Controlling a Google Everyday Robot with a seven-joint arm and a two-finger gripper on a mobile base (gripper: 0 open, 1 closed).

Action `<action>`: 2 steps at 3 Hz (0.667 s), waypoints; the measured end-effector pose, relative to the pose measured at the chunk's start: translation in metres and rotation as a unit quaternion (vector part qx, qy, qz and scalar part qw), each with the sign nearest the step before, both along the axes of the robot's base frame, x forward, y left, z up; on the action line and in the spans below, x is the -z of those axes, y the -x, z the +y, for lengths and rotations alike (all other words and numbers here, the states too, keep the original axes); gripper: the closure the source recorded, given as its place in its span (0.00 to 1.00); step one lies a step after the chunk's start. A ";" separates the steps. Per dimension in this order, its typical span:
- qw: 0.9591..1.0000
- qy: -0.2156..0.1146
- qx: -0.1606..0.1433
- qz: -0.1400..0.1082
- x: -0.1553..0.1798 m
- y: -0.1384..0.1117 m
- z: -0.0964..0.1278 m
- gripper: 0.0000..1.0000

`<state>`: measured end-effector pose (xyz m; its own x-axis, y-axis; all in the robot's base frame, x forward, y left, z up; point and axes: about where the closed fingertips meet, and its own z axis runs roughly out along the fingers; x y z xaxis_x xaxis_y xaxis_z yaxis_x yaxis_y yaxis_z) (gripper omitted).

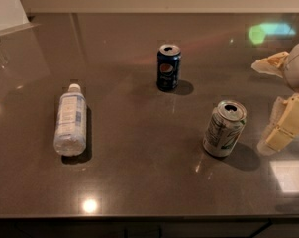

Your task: Pick 7up can

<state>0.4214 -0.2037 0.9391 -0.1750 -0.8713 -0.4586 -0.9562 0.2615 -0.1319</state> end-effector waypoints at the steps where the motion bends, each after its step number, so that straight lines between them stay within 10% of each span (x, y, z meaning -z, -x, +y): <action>1: 0.999 -0.042 -0.015 -0.004 0.009 0.000 0.018 0.00; 2: 0.998 -0.066 -0.023 -0.007 0.019 -0.004 0.031 0.00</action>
Offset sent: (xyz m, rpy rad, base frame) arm 0.0119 0.0445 -0.0343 0.1936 -0.0158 0.0599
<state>0.4256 -0.1725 0.9200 -0.1295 -0.8104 -0.5714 -0.9658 0.2337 -0.1125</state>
